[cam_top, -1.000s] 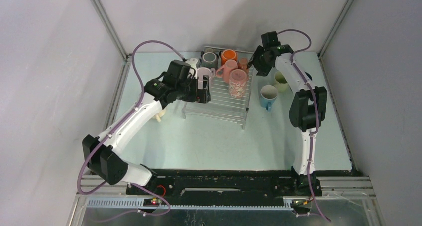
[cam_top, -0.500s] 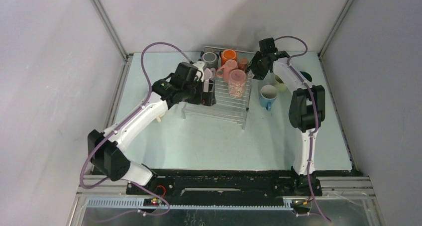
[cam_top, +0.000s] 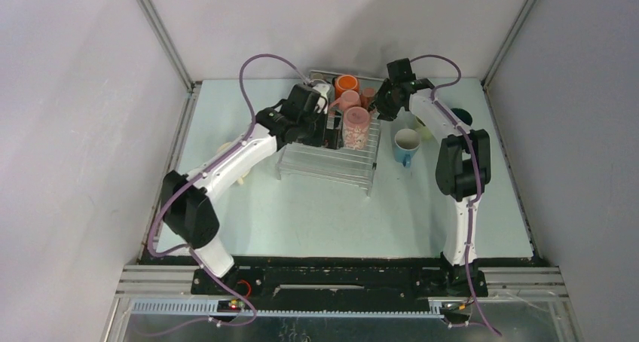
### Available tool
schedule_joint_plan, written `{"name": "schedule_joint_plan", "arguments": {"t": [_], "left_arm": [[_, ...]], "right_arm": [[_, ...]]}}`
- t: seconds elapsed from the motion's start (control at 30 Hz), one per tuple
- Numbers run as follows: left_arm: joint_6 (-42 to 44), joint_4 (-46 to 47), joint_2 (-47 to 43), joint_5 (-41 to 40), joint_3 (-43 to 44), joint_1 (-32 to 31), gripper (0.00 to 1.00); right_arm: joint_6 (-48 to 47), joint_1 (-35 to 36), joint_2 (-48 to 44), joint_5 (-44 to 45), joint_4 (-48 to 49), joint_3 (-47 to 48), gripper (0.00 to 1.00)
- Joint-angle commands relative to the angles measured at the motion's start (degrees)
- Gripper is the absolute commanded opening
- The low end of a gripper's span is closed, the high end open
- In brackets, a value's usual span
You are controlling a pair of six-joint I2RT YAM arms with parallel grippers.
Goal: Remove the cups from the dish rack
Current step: Move the cup to the dish rack.
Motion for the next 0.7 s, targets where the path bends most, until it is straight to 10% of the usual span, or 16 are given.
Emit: {"name": "schedule_joint_plan", "arguments": {"t": [0.0, 0.67], "left_arm": [[1.48, 3.35, 4.3, -0.97, 7.77, -0.94, 1.0], [3.51, 4.51, 17.38, -3.82, 16.68, -1.88, 1.0]], "right_arm": [[-0.15, 1.64, -2.29, -0.07, -1.8, -0.12, 0.5], [-0.96, 3.47, -3.18, -0.38, -1.64, -3.06, 0.47]]}}
